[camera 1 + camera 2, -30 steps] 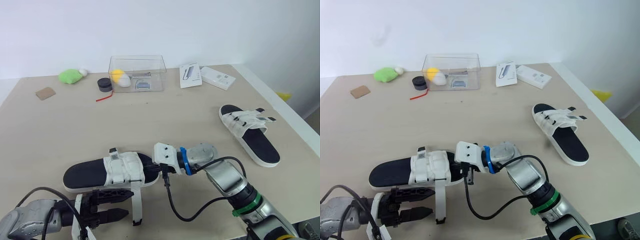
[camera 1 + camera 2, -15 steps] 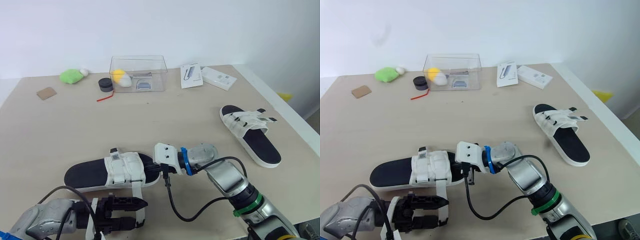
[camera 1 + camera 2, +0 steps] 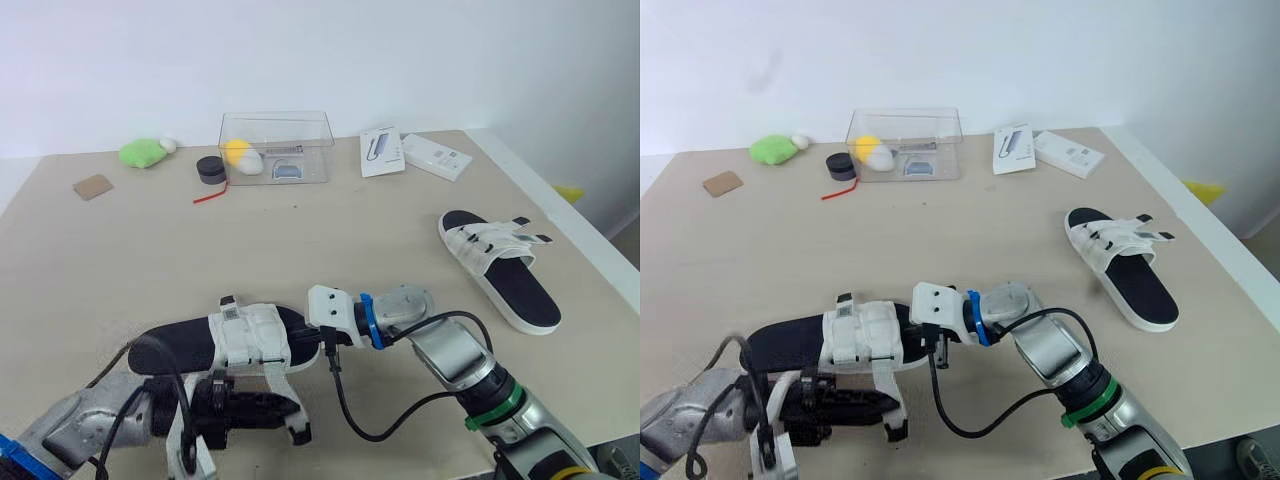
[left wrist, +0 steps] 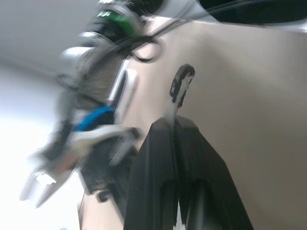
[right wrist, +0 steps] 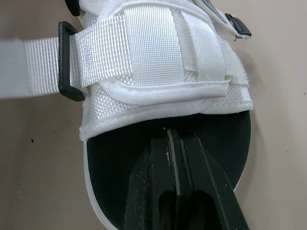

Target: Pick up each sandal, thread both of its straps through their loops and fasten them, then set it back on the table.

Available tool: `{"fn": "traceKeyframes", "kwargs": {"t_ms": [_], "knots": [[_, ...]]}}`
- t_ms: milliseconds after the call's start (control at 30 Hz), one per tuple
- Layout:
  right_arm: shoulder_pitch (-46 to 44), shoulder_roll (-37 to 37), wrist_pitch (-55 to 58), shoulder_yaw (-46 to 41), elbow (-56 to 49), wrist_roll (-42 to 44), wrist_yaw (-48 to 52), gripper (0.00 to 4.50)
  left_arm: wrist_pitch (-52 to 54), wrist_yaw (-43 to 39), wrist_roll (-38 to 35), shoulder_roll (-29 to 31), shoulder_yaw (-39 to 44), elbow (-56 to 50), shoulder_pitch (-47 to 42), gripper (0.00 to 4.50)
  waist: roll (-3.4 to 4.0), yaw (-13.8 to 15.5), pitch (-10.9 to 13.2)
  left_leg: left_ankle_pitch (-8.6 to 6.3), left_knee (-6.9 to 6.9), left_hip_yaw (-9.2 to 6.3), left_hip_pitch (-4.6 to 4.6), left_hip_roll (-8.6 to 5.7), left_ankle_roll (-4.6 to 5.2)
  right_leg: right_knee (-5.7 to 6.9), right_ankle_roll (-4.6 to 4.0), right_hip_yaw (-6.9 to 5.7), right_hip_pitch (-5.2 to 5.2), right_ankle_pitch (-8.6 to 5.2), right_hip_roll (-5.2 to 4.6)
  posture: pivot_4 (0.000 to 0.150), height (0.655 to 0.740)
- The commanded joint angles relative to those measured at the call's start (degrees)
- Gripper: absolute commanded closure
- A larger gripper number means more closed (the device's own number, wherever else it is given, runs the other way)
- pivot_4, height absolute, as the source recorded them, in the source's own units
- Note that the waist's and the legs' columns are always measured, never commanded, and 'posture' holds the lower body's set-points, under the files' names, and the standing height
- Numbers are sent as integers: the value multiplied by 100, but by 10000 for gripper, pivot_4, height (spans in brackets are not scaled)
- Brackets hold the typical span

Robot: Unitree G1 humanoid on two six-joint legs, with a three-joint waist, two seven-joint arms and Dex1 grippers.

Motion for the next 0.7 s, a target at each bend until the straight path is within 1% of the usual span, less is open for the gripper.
{"fn": "traceKeyframes", "kwargs": {"t_ms": [33, 200, 300, 367, 433, 500, 533, 600, 700], "knots": [[170, -86, 121, 337, 307, -139, 156, 45000, 971, -293, -1265, 154, -64, -537, -136, 44123, 2, 1, 0, 0, 1, 0, 1, -1, 0, 0, 0, 0, 1, 0, 1, 1500, 7400], [129, -74, 55, 339, 378, -168, 126, 45000, 2481, -758, -2724, 214, 127, -879, -242, 44123, 3, 1, 1, 0, 4, -3, 2, 1, 0, 1, 6, -1, 3, -4, 10, 1500, 7400], [107, -50, 20, 347, 432, -182, 107, 45000, 3563, -809, -3721, 158, 394, -1085, -358, 44123, 3, 2, 1, 0, 4, -4, 2, 1, -1, 1, 6, -1, 3, -4, 14, 1500, 7400], [101, -34, 5, 351, 455, -186, 94, 45000, 4399, -642, -4624, 88, 617, -1195, -477, 44123, 3, 3, 1, 1, 6, -6, 2, 1, -1, 1, 5, -1, 3, -3, 17, 1500, 7400], [95, -11, -5, 346, 478, -191, 72, 45000, 5540, -221, -5997, 31, 912, -1069, -842, 44123, 1, 1, 2, 2, 7, -8, 3, 3, -2, 3, 4, 0, 4, -3, 20, 1500, 7400], [85, 9, -22, 351, 497, -207, 51, 45000, 6423, -33, -7012, -8, 1185, -901, -1027, 44123, -2, 1, 4, 7, 10, -15, 2, 2, -3, 4, 5, 1, 5, 3, 32, 1500, 7400], [72, 16, -32, 358, 509, -221, 42, 45000, 6714, 79, -7261, -76, 1323, -776, -1099, 44123, -1, -4, 5, 8, 12, -15, 2, 1, -3, 4, 3, 1, 6, 5, 35, 1500, 7400], [59, 27, -34, 376, 521, -245, 32, 45000, 7420, 267, -7983, -101, 1569, -544, -1200, 44123, 0, -5, 6, 8, 12, -15, 3, 1, -4, 5, 2, 5, 4, 6, 39, 1500, 7400], [52, 43, -54, 393, 519, -277, 1, 45000, 8176, 540, -8294, -209, 1792, -296, -1356, 44123, -2, -1, 7, 10, 12, -24, 2, 3, -6, 5, -1, 8, 4, 6, 51, 1500, 7400]]}}
